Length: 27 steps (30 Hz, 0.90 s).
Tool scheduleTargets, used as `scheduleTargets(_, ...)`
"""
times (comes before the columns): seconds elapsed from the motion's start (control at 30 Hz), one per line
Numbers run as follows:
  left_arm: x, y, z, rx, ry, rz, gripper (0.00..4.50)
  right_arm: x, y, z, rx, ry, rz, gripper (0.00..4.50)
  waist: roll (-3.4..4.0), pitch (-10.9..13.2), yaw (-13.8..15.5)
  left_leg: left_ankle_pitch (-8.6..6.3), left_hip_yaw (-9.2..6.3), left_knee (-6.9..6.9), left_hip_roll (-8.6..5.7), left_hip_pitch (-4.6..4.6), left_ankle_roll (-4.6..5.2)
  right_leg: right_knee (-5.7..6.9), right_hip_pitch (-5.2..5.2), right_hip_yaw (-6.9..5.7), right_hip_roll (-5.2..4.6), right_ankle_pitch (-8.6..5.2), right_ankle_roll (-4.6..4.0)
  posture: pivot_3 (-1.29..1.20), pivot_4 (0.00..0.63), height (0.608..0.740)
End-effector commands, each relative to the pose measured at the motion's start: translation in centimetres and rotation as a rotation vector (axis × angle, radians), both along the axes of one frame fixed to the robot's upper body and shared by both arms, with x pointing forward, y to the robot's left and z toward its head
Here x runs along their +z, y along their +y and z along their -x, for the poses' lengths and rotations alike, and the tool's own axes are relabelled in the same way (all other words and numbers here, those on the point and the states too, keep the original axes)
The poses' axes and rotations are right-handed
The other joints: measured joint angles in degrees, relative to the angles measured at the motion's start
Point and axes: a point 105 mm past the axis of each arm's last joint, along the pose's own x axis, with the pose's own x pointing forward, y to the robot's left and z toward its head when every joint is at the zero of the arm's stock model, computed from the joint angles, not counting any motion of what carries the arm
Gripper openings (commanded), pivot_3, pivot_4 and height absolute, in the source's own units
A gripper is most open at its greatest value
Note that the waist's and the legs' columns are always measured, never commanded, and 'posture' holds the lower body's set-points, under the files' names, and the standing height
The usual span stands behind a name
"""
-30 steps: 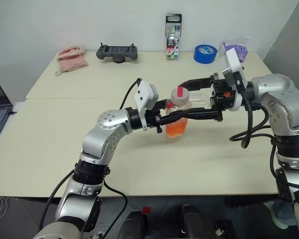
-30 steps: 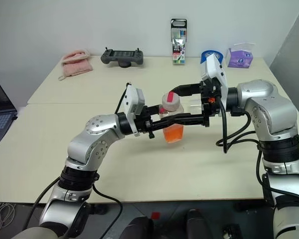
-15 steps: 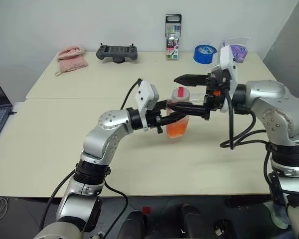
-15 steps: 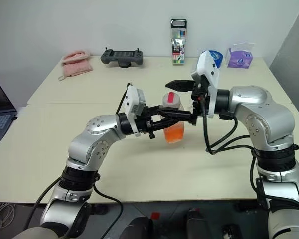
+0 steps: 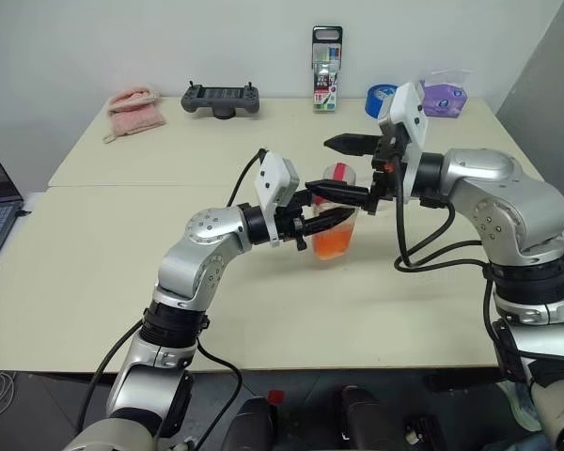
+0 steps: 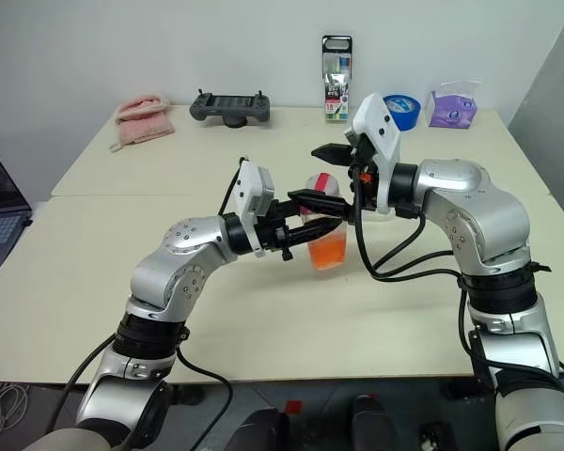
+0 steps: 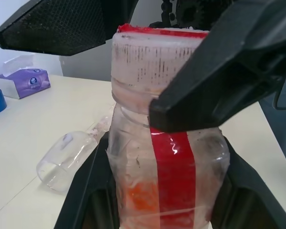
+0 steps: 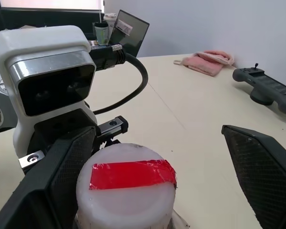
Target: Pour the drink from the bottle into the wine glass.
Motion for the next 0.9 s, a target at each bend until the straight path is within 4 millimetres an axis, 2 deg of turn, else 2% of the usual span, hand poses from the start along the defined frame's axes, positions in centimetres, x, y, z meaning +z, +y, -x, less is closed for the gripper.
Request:
scheduleTargets(0.03,1.9,-0.4,0.6,-0.036,-0.073,0.027,1.79,1.8,-1.6,-0.8,-0.092,-0.070,-0.016,4.50,0.00,0.0,0.0,0.00,0.00,0.00,-0.01,0.00,0.00,0.00,0.00,0.00,0.00,0.00,0.00,0.00,0.150,0.740)
scheduleTargets(0.33,1.9,-0.3,0.4,-0.034,-0.072,0.024,1.79,2.2,-3.9,-1.2,-0.151,-0.062,-0.028,4.50,0.00,0.0,0.0,0.00,0.01,0.00,-0.02,-0.01,0.00,-0.01,0.00,0.00,0.00,0.00,0.00,0.00,0.150,0.740)
scheduleTargets(0.6,1.7,0.0,0.1,-0.019,-0.068,0.017,1.79,1.4,-4.7,1.0,-0.057,-0.035,0.005,4.50,0.00,0.0,0.0,0.00,0.03,0.01,-0.02,-0.02,0.01,-0.02,0.01,0.01,0.00,0.00,0.00,0.00,0.150,0.740)
scheduleTargets(0.9,1.9,0.2,-0.2,-0.009,-0.074,0.017,1.79,0.6,-4.7,2.3,0.016,-0.001,0.034,4.50,0.00,0.0,0.0,0.00,0.03,0.00,-0.02,-0.02,0.01,-0.02,0.01,0.01,0.03,0.00,0.01,0.00,0.150,0.740)
